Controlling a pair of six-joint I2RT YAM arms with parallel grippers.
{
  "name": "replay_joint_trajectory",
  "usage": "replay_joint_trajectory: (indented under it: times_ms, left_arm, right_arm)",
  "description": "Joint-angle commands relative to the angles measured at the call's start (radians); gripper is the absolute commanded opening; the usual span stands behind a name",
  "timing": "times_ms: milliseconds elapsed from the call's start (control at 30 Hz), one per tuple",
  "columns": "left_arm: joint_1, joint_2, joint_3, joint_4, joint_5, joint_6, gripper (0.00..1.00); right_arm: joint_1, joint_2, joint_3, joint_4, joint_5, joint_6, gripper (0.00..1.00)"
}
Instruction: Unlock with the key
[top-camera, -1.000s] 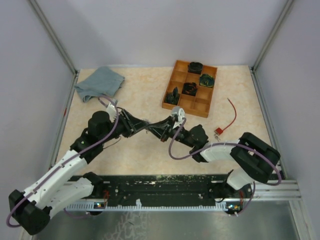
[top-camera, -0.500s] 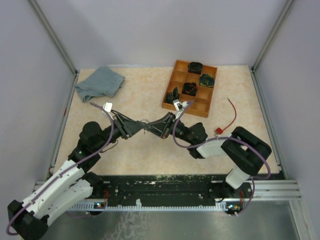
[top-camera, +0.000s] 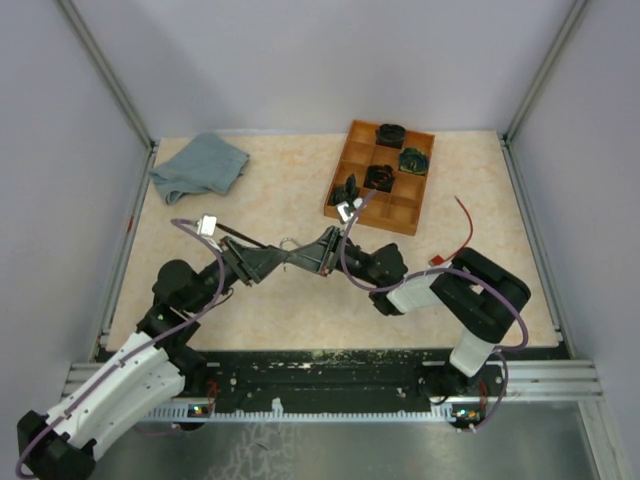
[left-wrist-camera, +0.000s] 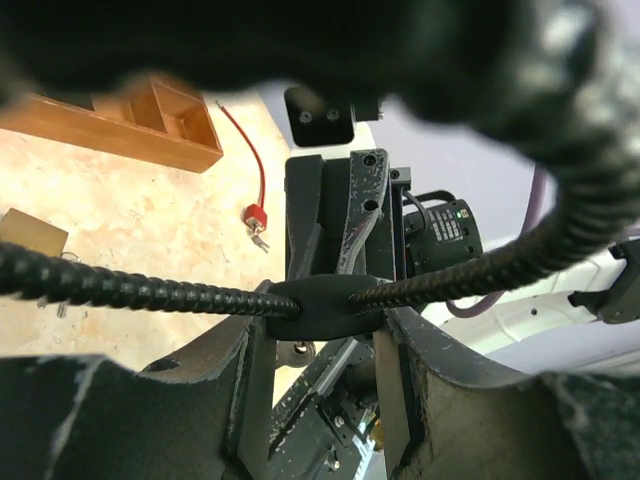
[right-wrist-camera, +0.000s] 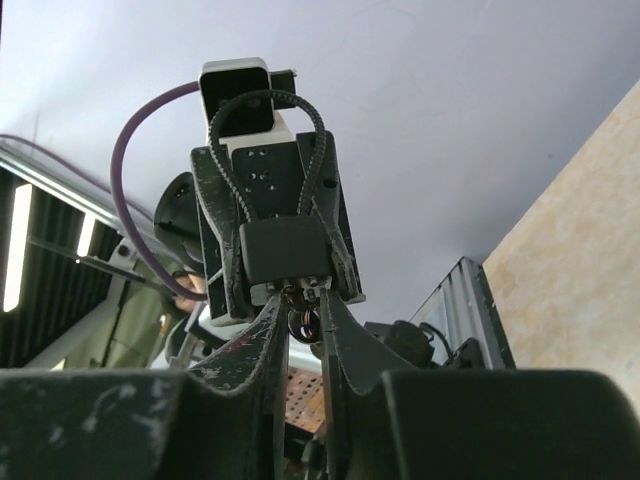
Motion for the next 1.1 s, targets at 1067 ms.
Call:
replay_joint_trajectory:
  times_ms: [1067]
  left_arm:
    - [-0.022,0.179,0.176,-0.293,-0.010,-0.306,0.00]
  right_arm:
    - [-0.002,-0.404,-0.145,-0.445,0.026,-0.974,0.32]
